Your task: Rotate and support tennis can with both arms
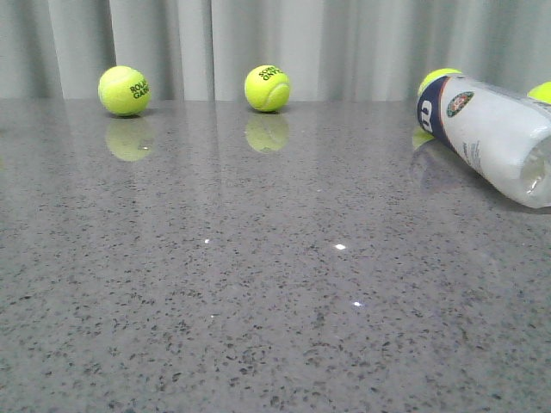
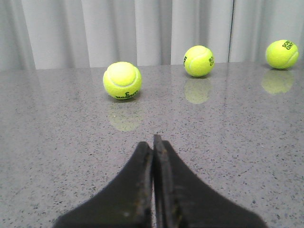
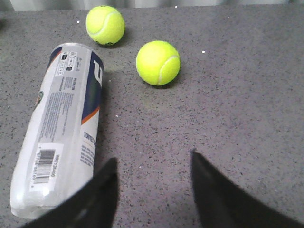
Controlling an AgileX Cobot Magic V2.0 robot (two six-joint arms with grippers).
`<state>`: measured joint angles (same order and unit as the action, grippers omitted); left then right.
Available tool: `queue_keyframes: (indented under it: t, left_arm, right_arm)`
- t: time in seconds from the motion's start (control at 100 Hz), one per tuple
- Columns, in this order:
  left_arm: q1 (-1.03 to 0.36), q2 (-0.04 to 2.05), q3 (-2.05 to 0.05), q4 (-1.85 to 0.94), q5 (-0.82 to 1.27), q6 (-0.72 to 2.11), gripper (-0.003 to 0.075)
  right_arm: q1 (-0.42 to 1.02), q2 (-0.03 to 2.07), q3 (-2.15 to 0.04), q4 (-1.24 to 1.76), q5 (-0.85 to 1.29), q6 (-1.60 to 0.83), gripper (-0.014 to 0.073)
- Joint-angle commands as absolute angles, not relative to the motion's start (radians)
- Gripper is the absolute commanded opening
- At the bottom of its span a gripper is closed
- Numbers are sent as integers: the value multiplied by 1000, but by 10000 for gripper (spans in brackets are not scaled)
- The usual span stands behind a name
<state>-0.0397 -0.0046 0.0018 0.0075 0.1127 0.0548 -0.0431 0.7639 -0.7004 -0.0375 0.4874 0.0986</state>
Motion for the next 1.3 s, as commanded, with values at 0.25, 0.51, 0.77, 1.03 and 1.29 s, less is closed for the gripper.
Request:
queue_keyframes:
  t: [0.25, 0.51, 0.77, 1.03, 1.29]
  left_arm:
    - [-39, -39, 46, 0, 38, 55, -18]
    - [-39, -39, 46, 0, 38, 55, -18]
    - [-39, -39, 46, 0, 38, 55, -18]
    - [-39, -39, 46, 0, 38, 55, -18]
    - [-39, -39, 46, 0, 38, 55, -18]
  right_arm:
    - [47, 1035, -1033, 47, 666, 96, 631]
    - [91, 1322, -1289, 212, 889, 96, 631]
    - [91, 1576, -1438, 259, 971, 96, 631]
    - [90, 1726, -1494, 259, 979, 96, 631]
    - [90, 1752, -1501, 259, 995, 96, 422]
